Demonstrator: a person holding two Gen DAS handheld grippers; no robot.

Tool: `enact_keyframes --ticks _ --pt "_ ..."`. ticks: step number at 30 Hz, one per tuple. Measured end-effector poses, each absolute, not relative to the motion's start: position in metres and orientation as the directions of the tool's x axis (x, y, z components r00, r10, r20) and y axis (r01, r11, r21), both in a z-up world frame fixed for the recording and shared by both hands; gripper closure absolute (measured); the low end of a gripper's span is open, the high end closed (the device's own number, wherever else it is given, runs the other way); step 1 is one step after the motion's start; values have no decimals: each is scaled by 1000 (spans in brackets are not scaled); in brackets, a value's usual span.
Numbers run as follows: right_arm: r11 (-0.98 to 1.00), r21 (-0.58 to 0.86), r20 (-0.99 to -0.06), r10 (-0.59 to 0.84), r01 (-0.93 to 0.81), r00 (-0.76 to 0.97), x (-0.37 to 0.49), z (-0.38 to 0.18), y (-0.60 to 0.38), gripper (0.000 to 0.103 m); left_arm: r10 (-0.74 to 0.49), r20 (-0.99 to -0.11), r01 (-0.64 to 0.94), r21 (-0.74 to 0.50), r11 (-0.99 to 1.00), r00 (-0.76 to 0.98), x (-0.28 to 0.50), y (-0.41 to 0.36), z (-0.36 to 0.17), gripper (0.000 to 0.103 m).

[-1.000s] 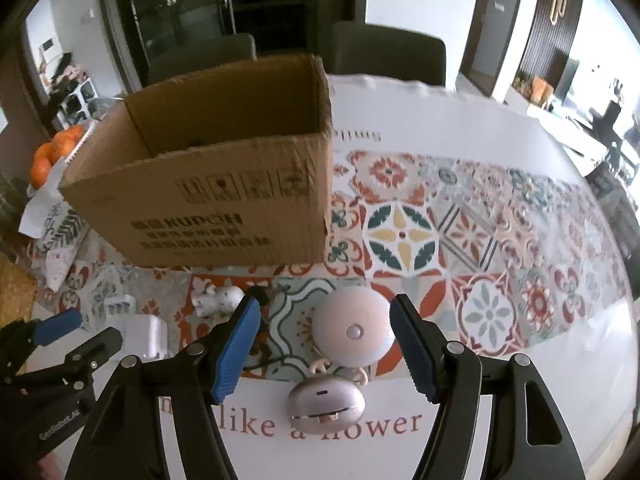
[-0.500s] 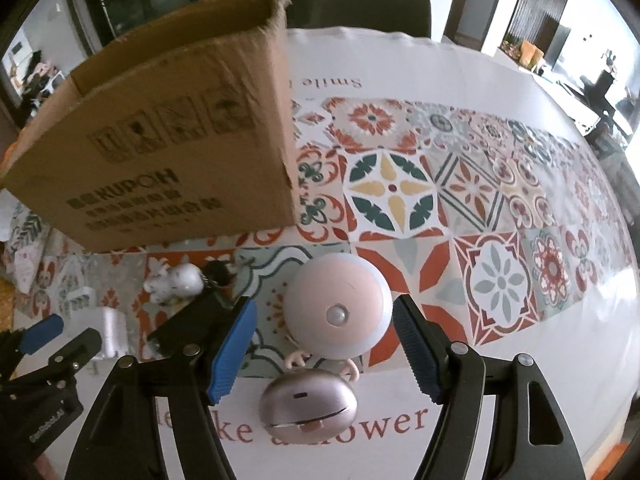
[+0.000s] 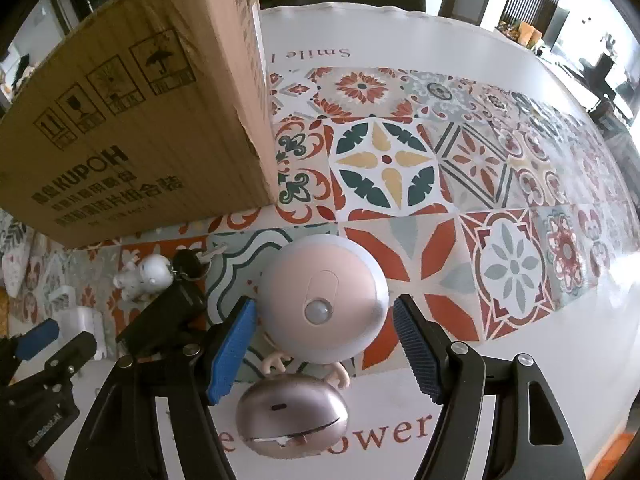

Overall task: Organize rigid objects
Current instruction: 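Move the left gripper to the white square adapter while the right gripper reaches the pink round gadget, then close the left gripper on the white square adapter while the right gripper grasps the pink gadget, then carry the white adapter with the left gripper while the right gripper carries the pink gadget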

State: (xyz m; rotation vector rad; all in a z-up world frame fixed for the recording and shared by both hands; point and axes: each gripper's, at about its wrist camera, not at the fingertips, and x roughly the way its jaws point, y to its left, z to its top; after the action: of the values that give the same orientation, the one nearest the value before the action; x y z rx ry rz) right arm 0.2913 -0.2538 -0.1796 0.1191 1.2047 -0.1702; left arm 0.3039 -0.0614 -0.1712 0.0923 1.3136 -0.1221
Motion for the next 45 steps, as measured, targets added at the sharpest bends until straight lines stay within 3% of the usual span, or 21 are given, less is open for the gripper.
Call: enact_keyframes --ticks 12,19,27,45 --pt "977 40 -937 -36 211 347 299 -192 -263 28 -34 -969 135 0 991 246 314 -67 -183 48" --pt "974 47 -945 -28 220 326 304 -203 -262 27 -56 -978 116 -33 993 201 318 -69 -202 57" --pt "976 28 -940 -48 215 339 304 -205 -256 28 -59 -971 129 -29 991 231 320 -65 -208 58" --pt "980 40 -893 -52 194 446 274 -164 -249 28 -118 -944 166 -69 984 307 297 -66 -167 58"
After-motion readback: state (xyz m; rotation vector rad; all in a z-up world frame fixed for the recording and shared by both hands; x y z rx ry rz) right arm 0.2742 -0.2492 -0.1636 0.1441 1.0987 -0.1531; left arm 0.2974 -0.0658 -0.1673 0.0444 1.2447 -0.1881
